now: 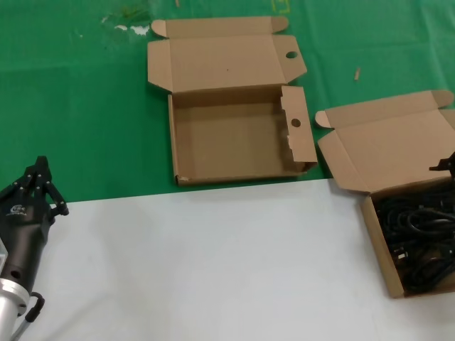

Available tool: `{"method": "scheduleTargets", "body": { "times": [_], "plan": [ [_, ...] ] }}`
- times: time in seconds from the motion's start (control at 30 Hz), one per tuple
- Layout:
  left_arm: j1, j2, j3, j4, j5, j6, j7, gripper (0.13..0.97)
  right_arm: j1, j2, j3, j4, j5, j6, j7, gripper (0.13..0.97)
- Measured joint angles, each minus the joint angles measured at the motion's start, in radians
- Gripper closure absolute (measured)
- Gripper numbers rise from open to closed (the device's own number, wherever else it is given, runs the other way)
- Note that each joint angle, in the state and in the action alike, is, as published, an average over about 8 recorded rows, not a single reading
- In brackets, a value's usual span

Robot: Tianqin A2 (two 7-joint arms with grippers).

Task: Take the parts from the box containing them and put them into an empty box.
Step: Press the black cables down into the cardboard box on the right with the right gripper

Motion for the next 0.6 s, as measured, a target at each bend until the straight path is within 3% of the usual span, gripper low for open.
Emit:
{"method": "scheduleTargets", "body": {
  "times": [0.43, 0.6],
  "plan": [
    [0.0, 0.0, 0.0, 0.0, 0.0, 0.0, 0.0, 0.957, 0.039, -0.082, 0.04, -0.035, -0.076, -0.115, -0.076, 0.194],
    [0.0, 0.0, 0.0, 0.0, 0.0, 0.0, 0.0, 0.957, 0.019, -0.083, 0.062, -0.024, -0.089, -0.136, -0.069, 0.273]
  ]
}}
